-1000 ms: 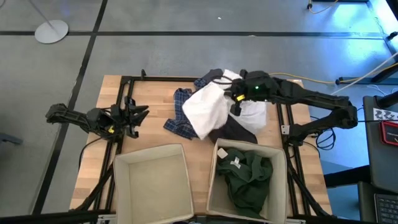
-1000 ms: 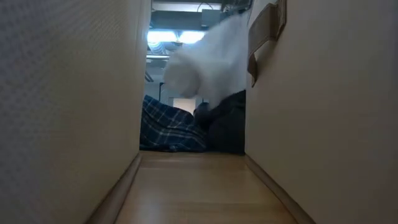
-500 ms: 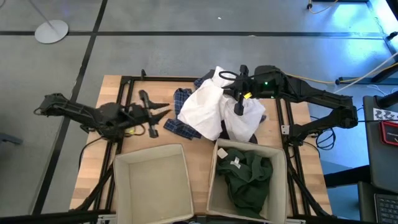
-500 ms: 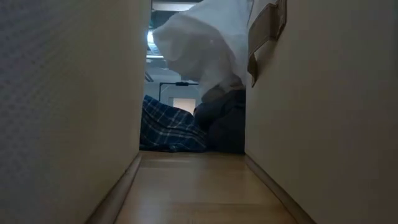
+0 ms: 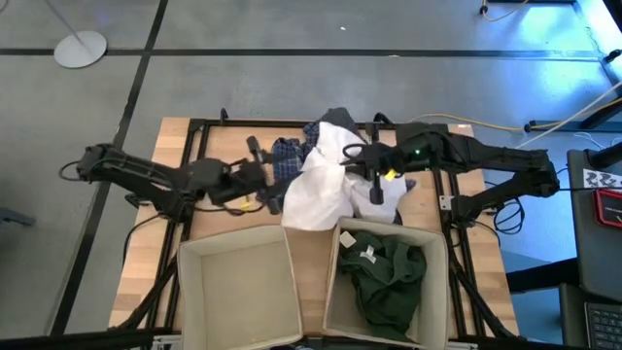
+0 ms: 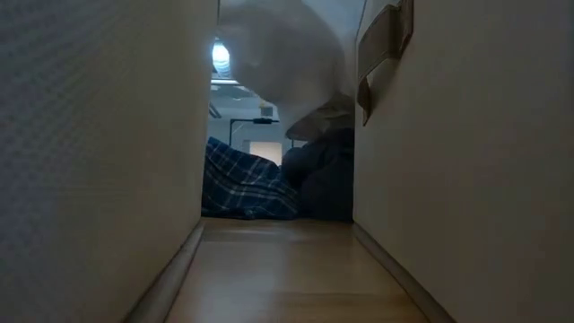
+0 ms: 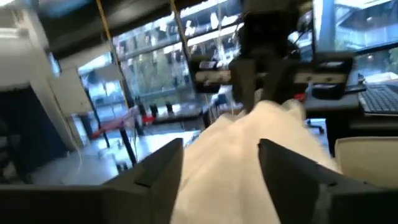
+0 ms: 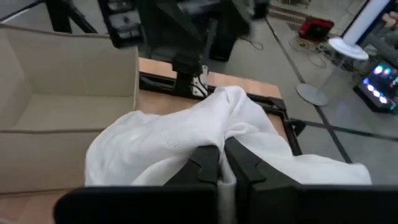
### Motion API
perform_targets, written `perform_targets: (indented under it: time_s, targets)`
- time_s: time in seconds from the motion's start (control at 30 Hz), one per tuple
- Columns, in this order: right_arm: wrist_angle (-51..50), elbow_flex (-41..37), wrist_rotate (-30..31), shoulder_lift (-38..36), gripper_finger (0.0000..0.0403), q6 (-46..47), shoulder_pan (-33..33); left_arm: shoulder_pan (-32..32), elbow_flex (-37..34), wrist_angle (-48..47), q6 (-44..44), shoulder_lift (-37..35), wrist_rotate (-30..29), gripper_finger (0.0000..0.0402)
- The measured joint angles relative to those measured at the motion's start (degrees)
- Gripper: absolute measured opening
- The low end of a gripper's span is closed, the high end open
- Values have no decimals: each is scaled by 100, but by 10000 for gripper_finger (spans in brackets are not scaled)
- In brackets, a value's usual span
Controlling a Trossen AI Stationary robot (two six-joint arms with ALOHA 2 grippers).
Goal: Sort clothes
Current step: Put the white shirt into the left laundry organizer
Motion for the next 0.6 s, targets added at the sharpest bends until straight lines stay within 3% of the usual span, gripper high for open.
perform_targets:
  time_s: [0.27,0.6]
  targets:
    - [12,0,-336,18,8,-178,9,295,1292,-1619,-919,842,986,288]
    - [419,-7,-912,18,11,-423,235,383,1821,-1632,-541,1561,1090,294]
